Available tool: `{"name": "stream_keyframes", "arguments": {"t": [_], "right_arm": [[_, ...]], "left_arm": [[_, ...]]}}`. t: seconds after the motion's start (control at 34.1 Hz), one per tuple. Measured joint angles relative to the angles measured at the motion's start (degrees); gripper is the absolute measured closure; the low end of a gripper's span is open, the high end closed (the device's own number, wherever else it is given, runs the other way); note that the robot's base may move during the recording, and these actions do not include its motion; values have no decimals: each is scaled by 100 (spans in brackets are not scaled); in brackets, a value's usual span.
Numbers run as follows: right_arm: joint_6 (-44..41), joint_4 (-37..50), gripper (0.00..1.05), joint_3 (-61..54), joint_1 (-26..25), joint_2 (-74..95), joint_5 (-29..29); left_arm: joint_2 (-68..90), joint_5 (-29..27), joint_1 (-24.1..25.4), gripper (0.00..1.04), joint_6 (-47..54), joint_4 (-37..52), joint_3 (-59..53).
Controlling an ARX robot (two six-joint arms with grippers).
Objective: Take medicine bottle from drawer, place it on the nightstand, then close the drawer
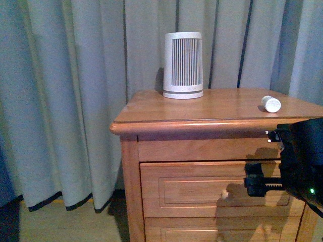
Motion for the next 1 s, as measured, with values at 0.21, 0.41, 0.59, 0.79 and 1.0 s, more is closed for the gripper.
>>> {"name": "stream_keyframes", "arguments": {"t": [0.21, 0.41, 0.59, 0.79, 1.0], "right_arm": [[-28, 42, 7, -52, -24, -2, -94], [247, 186, 7, -1029, 149, -883, -2], [713, -396, 7, -2262, 286, -2389, 129], [787, -1414, 7, -3866, -94, -5453, 516], [59, -2159, 7, -4524, 61, -8596, 962]], "left_arm": [[0, 0, -2, 7, 0, 0, 0], [0, 2, 0, 7, 0, 0, 0], [0, 0, -2, 7, 0, 0, 0], [0, 0, -2, 7, 0, 0, 0], [0, 0, 0, 7, 0, 0, 0]]}}
